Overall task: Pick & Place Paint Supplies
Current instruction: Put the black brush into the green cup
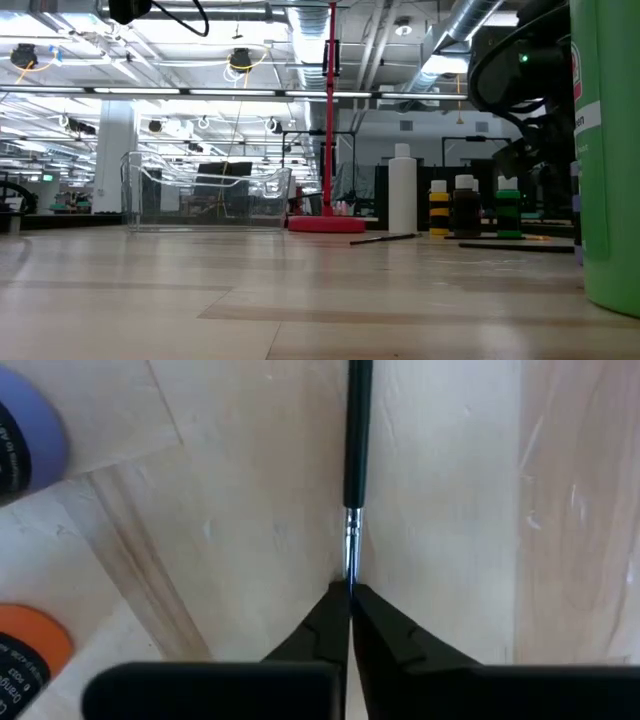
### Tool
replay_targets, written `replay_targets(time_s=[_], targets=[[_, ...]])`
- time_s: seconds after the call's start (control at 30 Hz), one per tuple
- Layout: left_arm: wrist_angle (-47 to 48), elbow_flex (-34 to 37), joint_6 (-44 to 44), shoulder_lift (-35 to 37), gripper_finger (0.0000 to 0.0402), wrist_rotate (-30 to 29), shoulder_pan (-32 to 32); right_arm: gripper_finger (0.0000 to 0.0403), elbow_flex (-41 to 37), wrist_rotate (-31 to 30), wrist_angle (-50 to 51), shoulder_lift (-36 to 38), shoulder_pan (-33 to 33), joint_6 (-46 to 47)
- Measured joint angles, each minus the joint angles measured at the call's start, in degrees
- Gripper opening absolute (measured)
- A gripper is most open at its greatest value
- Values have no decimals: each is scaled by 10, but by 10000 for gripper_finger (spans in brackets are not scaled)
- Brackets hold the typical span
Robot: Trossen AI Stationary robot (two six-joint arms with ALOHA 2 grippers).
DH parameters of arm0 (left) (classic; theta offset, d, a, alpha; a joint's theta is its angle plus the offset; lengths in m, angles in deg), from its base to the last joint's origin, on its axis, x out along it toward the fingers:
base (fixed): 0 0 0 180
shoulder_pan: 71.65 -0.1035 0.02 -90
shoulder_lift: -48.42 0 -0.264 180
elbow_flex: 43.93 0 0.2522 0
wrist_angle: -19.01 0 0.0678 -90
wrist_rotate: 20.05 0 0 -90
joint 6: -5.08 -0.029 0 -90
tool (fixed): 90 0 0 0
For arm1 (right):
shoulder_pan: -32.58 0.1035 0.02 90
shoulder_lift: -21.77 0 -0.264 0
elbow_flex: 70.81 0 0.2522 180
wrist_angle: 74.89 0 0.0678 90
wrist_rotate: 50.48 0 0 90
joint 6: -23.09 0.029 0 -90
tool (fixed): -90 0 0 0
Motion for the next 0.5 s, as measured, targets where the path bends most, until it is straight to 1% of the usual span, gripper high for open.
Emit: replay_targets(time_s=[0.13, 0.37, 0.43, 0.5], targets=[[0, 0, 0, 0, 126, 0, 0, 2, 16, 1, 26, 18, -4, -12], [-11, 0, -5, 0, 126, 5, 0, 1, 59, 0, 79, 97, -44, -13], [-31, 0, -41, -1, 126, 21, 0, 1, 78, 0, 96, 113, -57, -13], [-76, 0, -93, -8, 129, 46, -1, 0, 103, -1, 109, 120, -68, -15]])
